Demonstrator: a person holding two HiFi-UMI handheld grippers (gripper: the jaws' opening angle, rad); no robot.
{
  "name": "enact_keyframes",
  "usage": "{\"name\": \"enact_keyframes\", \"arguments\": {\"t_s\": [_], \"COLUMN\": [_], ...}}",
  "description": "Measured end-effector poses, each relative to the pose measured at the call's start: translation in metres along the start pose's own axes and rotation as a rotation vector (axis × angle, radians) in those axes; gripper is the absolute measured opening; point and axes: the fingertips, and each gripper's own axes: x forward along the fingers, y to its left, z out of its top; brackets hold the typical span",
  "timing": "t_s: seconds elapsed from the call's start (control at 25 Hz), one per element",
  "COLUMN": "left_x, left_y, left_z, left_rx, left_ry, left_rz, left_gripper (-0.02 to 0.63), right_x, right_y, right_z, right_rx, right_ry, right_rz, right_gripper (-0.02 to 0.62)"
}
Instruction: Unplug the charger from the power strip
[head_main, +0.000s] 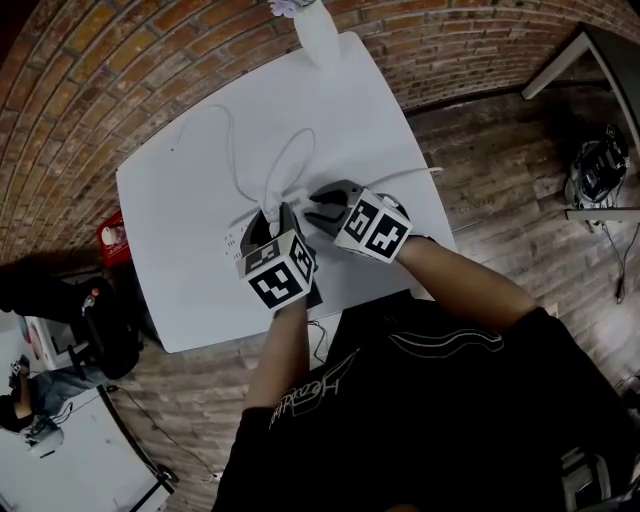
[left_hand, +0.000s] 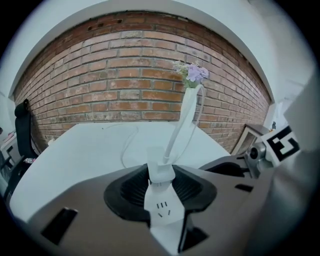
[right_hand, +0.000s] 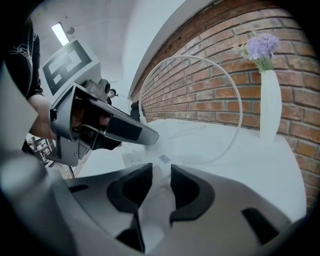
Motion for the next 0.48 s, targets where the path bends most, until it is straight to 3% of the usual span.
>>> {"name": "enact_keyframes", "arguments": {"t_s": [0.24, 0.36, 0.48], "left_x": [0.0015, 0.0017, -0.0012], "left_y": [0.0093, 0.0095, 0.0028], "left_z": [-0.0031, -0.0028, 0.0007], "left_rx": [-0.107, -0.065, 0.042], "left_ry": [0.037, 0.025, -0.009], "left_rz": [-0.066, -0.053, -0.002], "left_gripper": [0.146, 0.146, 0.146], "right_x": [0.0024, 0.0036, 0.003], "right_y": [0.0017, 0.0022, 0.0019], "right_z": [0.0011, 0.0012, 0.0009], "right_rx": [-0.011, -0.014, -0.01], "right_ry": [-0.004, -0.005, -0.007], "right_rz": [-0.001, -0.005, -0.007], "right_gripper": [0.095, 0.095, 0.095]}}
